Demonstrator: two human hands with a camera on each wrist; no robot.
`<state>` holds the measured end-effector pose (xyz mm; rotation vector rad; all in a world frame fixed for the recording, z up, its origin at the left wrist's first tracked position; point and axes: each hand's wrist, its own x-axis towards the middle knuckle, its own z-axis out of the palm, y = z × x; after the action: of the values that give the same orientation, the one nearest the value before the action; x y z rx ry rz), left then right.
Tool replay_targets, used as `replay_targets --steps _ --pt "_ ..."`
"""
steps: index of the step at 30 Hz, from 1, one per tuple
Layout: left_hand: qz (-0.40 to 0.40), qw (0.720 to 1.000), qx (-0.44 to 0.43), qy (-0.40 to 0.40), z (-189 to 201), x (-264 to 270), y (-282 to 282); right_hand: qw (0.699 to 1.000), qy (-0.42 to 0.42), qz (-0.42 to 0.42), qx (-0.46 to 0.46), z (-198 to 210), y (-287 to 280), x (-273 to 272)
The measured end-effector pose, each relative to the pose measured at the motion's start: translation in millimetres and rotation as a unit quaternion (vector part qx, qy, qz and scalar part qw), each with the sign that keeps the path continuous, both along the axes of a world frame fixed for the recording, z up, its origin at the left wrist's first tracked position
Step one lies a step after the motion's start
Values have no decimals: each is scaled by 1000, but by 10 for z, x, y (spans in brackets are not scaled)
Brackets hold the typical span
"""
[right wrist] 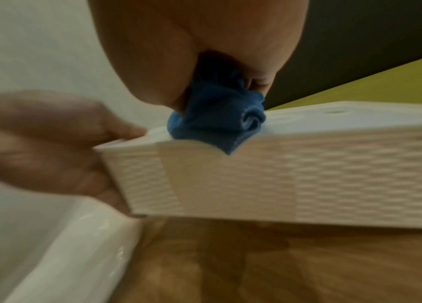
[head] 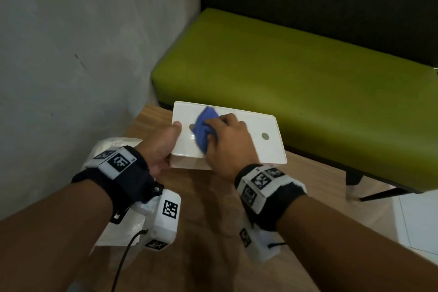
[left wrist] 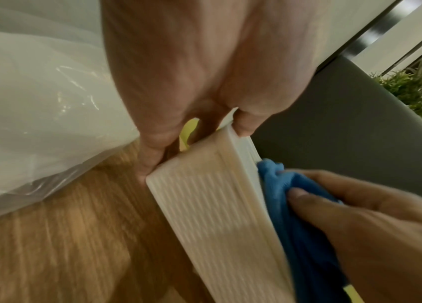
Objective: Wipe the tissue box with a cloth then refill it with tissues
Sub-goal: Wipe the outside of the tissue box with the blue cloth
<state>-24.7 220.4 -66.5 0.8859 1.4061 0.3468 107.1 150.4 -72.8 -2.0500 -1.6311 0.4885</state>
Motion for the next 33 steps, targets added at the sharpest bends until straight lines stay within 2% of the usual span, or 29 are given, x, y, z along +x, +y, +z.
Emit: replay_targets --steps 3,6,11,15,18,21,23,26,33 --pt "10 1000 -6 -5 13 -8 -8 1000 -18 18 12 43 -177 -102" --pt "13 1000 -10 -3 36 -50 -1 999 -32 2 -15 -4 -337 127" --pt "-5 1000 0 20 64 -116 26 981 -65 -166 -79 -183 -481 716" --pt "-39 999 17 30 106 -5 0 965 -47 -227 -126 -172 -247 846" --pt "-54 998 28 34 145 71 -9 970 -17 -213 -116 -87 -95 750" --pt "-44 997 50 46 234 81 9 982 -2 -153 -108 -15 -158 598" --pt "-45 995 71 60 317 64 15 983 3 -143 -117 14 -247 559" --pt "-59 989 111 81 376 31 26 976 -5 -159 -145 20 -386 576" --pt "-28 980 168 105 442 -135 7 954 -25 -196 -225 -62 -837 628"
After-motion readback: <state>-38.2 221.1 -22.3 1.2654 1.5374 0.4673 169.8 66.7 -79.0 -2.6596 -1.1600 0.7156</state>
